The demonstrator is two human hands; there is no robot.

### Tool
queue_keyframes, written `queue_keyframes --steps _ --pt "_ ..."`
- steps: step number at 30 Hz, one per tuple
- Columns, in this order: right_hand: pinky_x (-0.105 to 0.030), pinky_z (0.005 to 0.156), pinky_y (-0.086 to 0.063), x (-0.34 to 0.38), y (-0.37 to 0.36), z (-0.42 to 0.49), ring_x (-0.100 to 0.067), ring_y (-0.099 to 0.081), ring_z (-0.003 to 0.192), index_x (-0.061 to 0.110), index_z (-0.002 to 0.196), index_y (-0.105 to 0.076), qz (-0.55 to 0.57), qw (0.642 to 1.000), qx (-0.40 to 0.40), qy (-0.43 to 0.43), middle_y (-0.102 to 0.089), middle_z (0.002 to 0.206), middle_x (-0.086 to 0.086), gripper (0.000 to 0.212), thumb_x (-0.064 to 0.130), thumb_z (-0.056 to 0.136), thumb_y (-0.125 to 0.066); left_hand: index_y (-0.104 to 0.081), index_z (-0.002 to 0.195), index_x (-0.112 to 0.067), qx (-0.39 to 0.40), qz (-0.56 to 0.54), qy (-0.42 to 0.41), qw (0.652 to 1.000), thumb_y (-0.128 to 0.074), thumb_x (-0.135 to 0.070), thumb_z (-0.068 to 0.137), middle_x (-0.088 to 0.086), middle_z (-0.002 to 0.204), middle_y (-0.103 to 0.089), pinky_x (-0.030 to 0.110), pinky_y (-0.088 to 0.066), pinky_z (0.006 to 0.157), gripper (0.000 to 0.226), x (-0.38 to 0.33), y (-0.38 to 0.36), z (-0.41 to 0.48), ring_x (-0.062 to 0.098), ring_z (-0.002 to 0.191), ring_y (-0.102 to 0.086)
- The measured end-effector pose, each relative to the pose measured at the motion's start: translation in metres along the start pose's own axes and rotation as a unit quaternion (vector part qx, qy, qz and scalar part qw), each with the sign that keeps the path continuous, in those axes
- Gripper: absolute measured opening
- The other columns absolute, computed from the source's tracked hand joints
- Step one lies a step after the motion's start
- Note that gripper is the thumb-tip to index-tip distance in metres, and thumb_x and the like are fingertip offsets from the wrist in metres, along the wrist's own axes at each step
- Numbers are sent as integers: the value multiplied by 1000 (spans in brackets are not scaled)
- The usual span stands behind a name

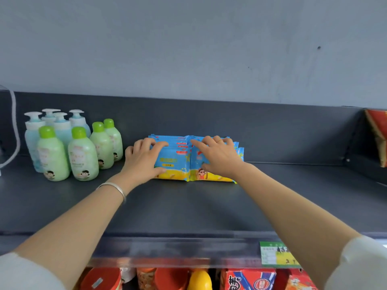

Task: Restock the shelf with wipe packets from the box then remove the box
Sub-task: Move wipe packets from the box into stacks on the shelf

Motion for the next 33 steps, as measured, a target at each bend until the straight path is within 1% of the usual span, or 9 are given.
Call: queue_keyframes --steps 4,10,12,15,19,23,29,31,33 --pt "-44 101 -32 -2 -10 -1 -25 -36 127 31 146 -28 37 999 -4 -33 -39 137 3 73 45 84 -64 -29 140 -35 -9 22 -48 999 -62 -42 85 -2 135 -31 39 -26 102 65 -4 -2 2 22 128 -29" --pt "-43 101 -33 0 -10 -11 -27 -34 128 28 147 -28 24 999 -10 -33 -35 142 2 71 47 87 -59 -31 141 -34 6 28 -50 998 -56 -41 89 -2 136 -34 39 -25 101 58 -8 6 1 22 127 -31" --pt "-44 102 -33 1 -6 -18 -27 -33 130 28 147 -28 24 999 -16 -42 -35 142 2 70 48 87 -58 -33 140 -33 -9 25 -53 998 -57 -41 88 -2 137 -35 40 -25 100 58 -15 9 -2 22 127 -31" --pt "-42 97 -35 -1 -1 -34 -28 -36 129 28 143 -36 34 996 -35 -75 -38 140 1 58 41 90 -55 -39 137 -33 -44 19 -83 995 -55 -38 89 -6 135 -38 39 -23 102 51 -39 12 -6 20 127 -31" --pt "-39 90 -39 -11 7 -64 -27 -42 123 25 136 -44 23 991 -55 -119 -45 134 -1 47 36 92 -54 -48 130 -31 -66 -36 -128 989 -54 -34 91 -7 130 -46 38 -23 101 40 -83 17 -11 19 126 -35" --pt "-39 85 -38 -34 19 -108 -29 -49 113 21 126 -55 31 980 -92 -171 -54 121 -3 37 31 90 -56 -55 122 -27 -78 -74 -176 978 -53 -30 91 -6 125 -54 36 -27 98 31 -135 21 -18 20 122 -43" --pt "-42 73 -45 -87 39 -201 -36 -58 93 12 107 -65 -1 965 -130 -226 -63 99 -10 28 26 82 -68 -57 112 -21 -88 -125 -241 959 -53 -26 91 -1 105 -62 37 -36 84 22 -233 30 -30 26 104 -55" --pt "-42 73 -46 -110 48 -244 -37 -59 93 12 107 -65 -20 963 -123 -238 -63 99 -11 28 25 82 -69 -57 113 -20 -95 -139 -259 951 -53 -25 91 0 103 -61 37 -38 81 22 -274 32 -41 27 100 -56" --pt "-44 78 -45 -134 58 -291 -36 -56 101 13 113 -62 -28 959 -106 -262 -62 107 -10 31 27 86 -64 -57 114 -20 -103 -152 -282 942 -53 -24 91 1 103 -62 37 -39 79 24 -319 34 -55 26 98 -56"
Point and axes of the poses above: each hand's wrist, its own z-axis towards the middle knuckle, its own y-axis out of the back of the hand, x = y × z, the point moved 1 cm from there along z, towards the middle knuckle
